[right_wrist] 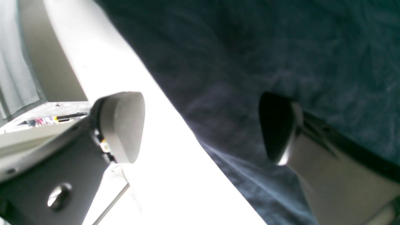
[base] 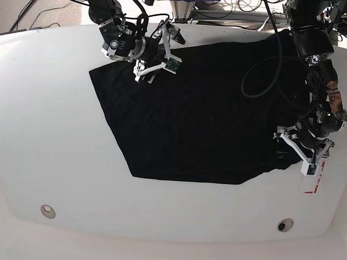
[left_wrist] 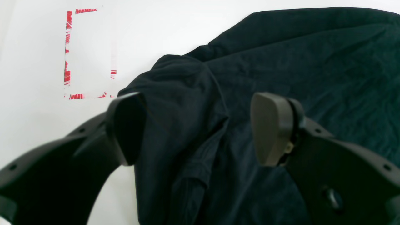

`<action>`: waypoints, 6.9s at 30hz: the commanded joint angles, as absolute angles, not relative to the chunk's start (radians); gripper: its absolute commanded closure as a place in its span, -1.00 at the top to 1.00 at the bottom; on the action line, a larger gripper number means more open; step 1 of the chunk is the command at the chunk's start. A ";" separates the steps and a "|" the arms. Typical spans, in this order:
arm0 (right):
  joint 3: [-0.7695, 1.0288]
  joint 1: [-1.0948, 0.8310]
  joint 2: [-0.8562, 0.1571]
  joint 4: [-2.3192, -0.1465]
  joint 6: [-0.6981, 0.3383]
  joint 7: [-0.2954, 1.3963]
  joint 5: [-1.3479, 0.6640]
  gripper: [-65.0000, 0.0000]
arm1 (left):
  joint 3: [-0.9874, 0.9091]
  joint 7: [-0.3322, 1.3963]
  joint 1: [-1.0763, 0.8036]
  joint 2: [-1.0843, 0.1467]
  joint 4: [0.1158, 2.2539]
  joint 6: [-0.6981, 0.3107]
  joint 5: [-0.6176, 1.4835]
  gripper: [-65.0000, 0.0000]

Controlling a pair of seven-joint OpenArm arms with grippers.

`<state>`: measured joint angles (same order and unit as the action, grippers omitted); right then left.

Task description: Layout the t-shirt on the table in an organized manner, then fold the t-shirt properly

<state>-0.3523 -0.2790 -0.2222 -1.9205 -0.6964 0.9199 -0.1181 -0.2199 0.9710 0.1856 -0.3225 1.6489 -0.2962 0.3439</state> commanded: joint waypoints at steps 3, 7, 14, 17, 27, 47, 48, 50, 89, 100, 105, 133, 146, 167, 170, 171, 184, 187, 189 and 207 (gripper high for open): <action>-0.351 -0.252 -0.223 -1.897 -0.698 0.881 -0.133 0.51 | -0.225 0.944 0.208 -0.337 1.662 -0.297 0.352 0.52; -0.351 -0.248 -0.237 -1.863 -0.698 0.851 -0.133 0.33 | -0.225 0.944 0.208 -0.335 1.662 -0.297 0.352 0.52; -0.351 -0.246 -0.249 -1.830 -0.698 0.806 -0.133 0.28 | -0.226 0.944 0.208 -0.335 1.662 -0.297 0.352 0.52; -0.349 -0.246 -0.251 -1.830 -0.698 0.797 -0.133 0.20 | -0.228 0.944 0.206 -0.335 1.662 -0.297 0.352 0.52; -0.349 -0.246 -0.277 -1.802 -0.698 0.779 -0.131 -0.19 | -0.228 0.944 0.206 -0.335 1.662 -0.297 0.352 0.52; -0.351 -0.275 -0.266 -2.002 -0.698 0.911 -0.139 0.68 | -0.229 0.949 0.171 -0.341 1.669 -0.297 0.357 0.52; -0.349 -0.274 -0.263 -2.011 -0.698 0.911 -0.139 0.72 | -0.229 0.949 0.171 -0.341 1.670 -0.297 0.357 0.52; -0.346 -0.255 -0.246 -2.020 -0.698 0.911 -0.139 0.80 | -0.229 0.949 0.168 -0.341 1.670 -0.297 0.357 0.52; 0.030 0.530 -0.243 -0.855 -0.698 0.507 -0.139 0.80 | -0.529 0.949 -0.248 -0.378 1.908 -0.298 0.479 0.52; 0.030 0.487 -0.234 -0.782 -0.698 0.455 -0.140 0.80 | -0.591 0.949 -0.294 -0.378 1.908 -0.298 0.499 0.52; 0.028 0.446 -0.193 -0.822 -0.698 0.456 -0.140 0.80 | -0.591 0.949 -0.291 -0.378 1.906 -0.298 0.498 0.52; 0.030 0.424 -0.196 -0.851 -0.698 0.479 -0.139 -1.00 | -0.572 0.987 -0.294 -0.372 1.903 -0.298 0.498 0.52; 0.030 0.421 -0.200 -0.851 -0.698 0.479 -0.139 -1.00 | -0.576 1.003 -0.329 -0.349 1.882 -0.298 0.495 0.52; 0.031 0.418 -0.200 -0.852 -0.698 0.481 -0.139 -1.00 | -0.599 0.932 -0.328 -0.404 1.606 -0.298 0.493 0.52; 0.031 0.418 -0.200 -0.852 -0.698 0.481 -0.139 -1.00 | -0.573 0.929 -0.325 -0.404 1.569 -0.298 0.493 0.52; 0.031 0.418 -0.200 -0.852 -0.698 0.481 -0.139 -1.00 | -0.558 0.928 -0.323 -0.406 1.549 -0.298 0.493 0.52; 0.033 0.418 -0.202 -0.852 -0.698 0.483 -0.139 -1.00 | -0.446 0.926 -0.262 -0.406 1.504 -0.298 0.493 -0.16; 0.033 0.407 -0.213 -0.852 -0.698 0.487 -0.140 -1.00 | -0.403 0.926 -0.219 -0.406 1.495 -0.298 0.489 -0.26; 0.039 0.387 -0.219 -0.865 -0.698 0.487 -0.140 -1.00 | -0.377 0.926 -0.185 -0.406 1.491 -0.298 0.470 -0.27; 0.275 0.010 -0.134 -1.386 -0.698 0.753 -0.137 -1.00 | -0.183 0.918 0.245 -0.404 1.260 -0.298 0.297 -0.63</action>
<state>0.2581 0.0772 -0.1558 -1.3064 -0.6994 0.6502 -0.1864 -0.1825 0.9276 0.1944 -0.3859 1.2701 -0.2996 0.2951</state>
